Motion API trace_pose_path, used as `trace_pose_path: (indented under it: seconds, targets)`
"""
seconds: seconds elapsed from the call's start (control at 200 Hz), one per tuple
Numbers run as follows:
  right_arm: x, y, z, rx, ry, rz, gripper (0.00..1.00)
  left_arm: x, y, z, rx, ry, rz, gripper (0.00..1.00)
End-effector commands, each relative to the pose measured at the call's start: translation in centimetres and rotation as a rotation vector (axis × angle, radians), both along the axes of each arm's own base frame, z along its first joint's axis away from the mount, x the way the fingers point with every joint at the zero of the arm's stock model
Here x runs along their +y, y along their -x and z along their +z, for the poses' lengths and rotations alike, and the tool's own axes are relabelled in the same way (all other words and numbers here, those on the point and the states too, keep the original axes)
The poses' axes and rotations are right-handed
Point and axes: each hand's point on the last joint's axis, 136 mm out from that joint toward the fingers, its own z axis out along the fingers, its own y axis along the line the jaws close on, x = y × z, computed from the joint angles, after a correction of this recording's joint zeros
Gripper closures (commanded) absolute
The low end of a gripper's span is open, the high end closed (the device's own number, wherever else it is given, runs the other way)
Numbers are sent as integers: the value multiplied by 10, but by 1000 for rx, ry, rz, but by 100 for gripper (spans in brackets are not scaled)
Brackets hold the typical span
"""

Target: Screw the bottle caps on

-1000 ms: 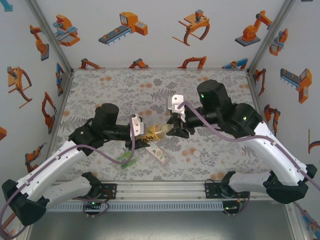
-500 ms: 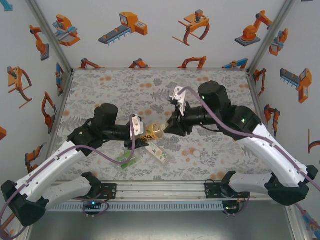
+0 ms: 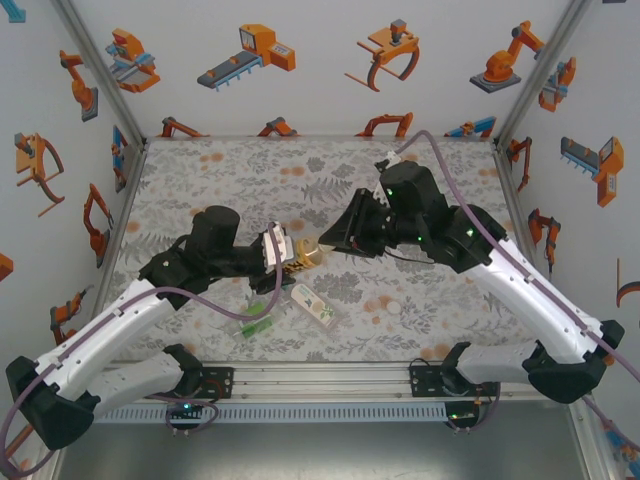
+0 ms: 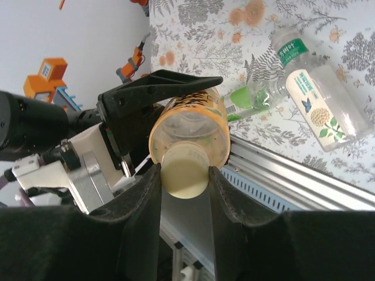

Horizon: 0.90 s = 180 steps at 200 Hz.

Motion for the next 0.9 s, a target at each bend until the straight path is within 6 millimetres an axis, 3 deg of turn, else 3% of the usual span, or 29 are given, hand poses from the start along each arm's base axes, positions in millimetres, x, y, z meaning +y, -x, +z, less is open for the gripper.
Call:
trace_pose_path:
  seconds: [0.0, 0.14, 0.175, 0.24, 0.406, 0.676, 0.896]
  targets:
    - [-4, -8, 5, 52, -17, -99, 100, -6, 1, 15, -46, 48, -27, 90]
    - [-8, -17, 7, -20, 57, -81, 100, -4, 1, 13, -38, 46, -9, 53]
    - [-11, -21, 6, -35, 85, -80, 100, -3, 0, 13, -40, 47, -3, 37]
    - [-16, -31, 2, -67, 143, -69, 100, 0, 0, 13, -40, 42, 11, 25]
    - [-41, -70, -15, -105, 312, -70, 100, 6, -3, 7, -19, 9, 57, 18]
    - [-79, -167, -39, -190, 577, -68, 100, 27, -21, -10, 112, -81, 276, 18]
    - [-95, -244, -61, -216, 731, -43, 100, 46, -34, -16, 242, -80, 491, 17]
